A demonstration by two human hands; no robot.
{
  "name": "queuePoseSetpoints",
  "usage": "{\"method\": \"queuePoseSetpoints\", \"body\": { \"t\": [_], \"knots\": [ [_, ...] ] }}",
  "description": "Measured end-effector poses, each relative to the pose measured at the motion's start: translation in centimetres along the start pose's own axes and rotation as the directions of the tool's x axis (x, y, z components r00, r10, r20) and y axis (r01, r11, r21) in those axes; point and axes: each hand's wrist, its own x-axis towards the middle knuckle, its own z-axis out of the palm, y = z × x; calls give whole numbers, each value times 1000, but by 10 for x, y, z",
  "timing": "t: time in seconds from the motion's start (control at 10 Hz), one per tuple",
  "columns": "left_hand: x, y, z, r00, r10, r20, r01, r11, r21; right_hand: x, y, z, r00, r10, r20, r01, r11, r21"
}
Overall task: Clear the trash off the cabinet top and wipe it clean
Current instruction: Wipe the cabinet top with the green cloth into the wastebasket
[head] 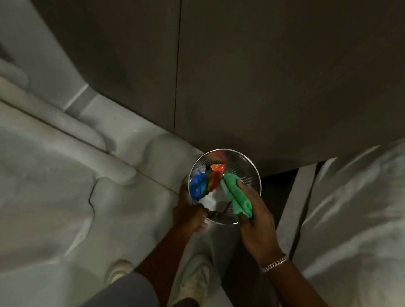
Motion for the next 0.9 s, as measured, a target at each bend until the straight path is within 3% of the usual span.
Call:
{"method": "queuePoseSetpoints", "body": {
  "t": [0.1, 0.2, 0.3, 0.4, 0.5, 0.6, 0.7, 0.8, 0.9],
  "knots": [
    [-27, 29, -8, 1000, -2, -29, 3, 998, 57, -7, -28, -1, 997, 35, 72, -28, 995, -98],
    [-105, 77, -58, 997, -61, 50, 72, 961, -269, -27, -110, -17, 980, -108, 169, 119, 991, -61],
    [-200, 113, -131, 997, 23, 70, 16, 861, -508, -64, -220, -38, 934, -236, 268, 216, 971, 104],
    [-283, 143, -224, 988, 143, -50, -145, 783, -605, -85, -332, -49, 928, -103, 357, -63, 903, 425],
    [-330, 158, -319, 956, 247, -162, -291, 701, -652, -76, -434, -23, 871, -6, 492, -296, 792, 533],
    [-343, 172, -405, 891, 277, -360, -451, 630, -632, -57, -525, 34, 859, -10, 512, -298, 804, 515],
    [-330, 186, -478, 775, 201, -600, -541, 702, -463, -46, -592, 100, 910, -32, 413, -193, 850, 491],
    [-310, 189, -519, 722, 179, -668, -432, 871, -234, -38, -611, 144, 928, -16, 372, -133, 918, 373],
    [-306, 192, -534, 777, 216, -592, -297, 954, -43, -52, -604, 140, 936, 9, 351, -121, 947, 299]
  ]
}}
